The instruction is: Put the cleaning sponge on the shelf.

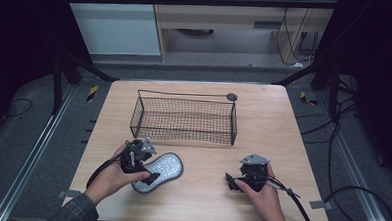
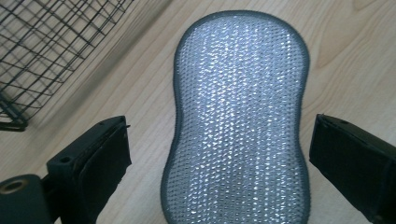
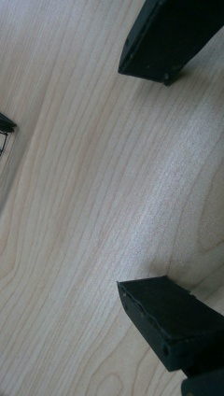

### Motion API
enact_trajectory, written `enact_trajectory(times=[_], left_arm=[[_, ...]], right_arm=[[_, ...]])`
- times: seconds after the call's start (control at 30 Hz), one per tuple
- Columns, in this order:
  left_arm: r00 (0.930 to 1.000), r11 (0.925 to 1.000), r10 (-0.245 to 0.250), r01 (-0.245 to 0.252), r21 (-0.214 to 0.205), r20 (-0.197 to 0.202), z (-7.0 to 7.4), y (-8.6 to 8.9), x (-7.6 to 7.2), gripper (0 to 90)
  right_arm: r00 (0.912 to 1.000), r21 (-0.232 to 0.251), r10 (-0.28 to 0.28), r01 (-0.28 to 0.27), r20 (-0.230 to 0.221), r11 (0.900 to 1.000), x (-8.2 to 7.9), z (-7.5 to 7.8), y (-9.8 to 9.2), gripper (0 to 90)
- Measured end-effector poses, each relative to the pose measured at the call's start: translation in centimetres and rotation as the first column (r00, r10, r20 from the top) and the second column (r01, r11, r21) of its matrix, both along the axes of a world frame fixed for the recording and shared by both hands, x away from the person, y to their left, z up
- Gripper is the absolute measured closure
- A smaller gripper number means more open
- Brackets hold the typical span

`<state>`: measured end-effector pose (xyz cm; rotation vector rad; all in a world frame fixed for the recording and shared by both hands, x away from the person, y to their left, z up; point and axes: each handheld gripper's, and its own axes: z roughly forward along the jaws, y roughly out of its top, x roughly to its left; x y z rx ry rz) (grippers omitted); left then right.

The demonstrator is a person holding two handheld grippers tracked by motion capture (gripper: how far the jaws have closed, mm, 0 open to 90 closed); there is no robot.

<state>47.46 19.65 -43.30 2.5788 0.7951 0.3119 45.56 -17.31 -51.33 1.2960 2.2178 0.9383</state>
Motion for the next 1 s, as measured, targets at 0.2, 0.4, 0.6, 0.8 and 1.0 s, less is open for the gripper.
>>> enact_trajectory(times=[0.2,0.4,0.6,0.8,1.0], left_arm=[[0.9976,0.9966,-0.049,0.052,0.064,-0.049,-0.3,-0.9,0.4,4.0],[0.9938,0.9941,-0.062,0.07,0.083,-0.093,-1.3,-1.6,0.8,4.1],[0.9918,0.9937,-0.059,0.069,0.089,-0.113,-1.8,-2.0,1.3,4.0],[0.9916,0.9937,-0.026,0.04,0.105,-0.127,-2.3,-1.9,1.5,4.0],[0.9874,0.9933,-0.044,0.06,0.099,-0.152,-2.5,-2.1,1.6,3.9]], right_arm=[[1.0,-0.001,0.002,-0.002,-0.002,1.0,0.0,0.0,0.0,0.4],[1.0,-0.002,0.005,-0.005,-0.004,1.0,-0.1,0.0,-0.1,0.4],[1.0,-0.002,0.005,-0.005,-0.008,1.0,-0.1,0.1,0.0,0.4],[0.9999,-0.001,0.008,-0.008,-0.008,1.0,-0.1,0.1,-0.1,0.4],[0.9999,-0.003,0.01,-0.01,-0.01,0.9999,-0.1,0.1,-0.1,0.4]])
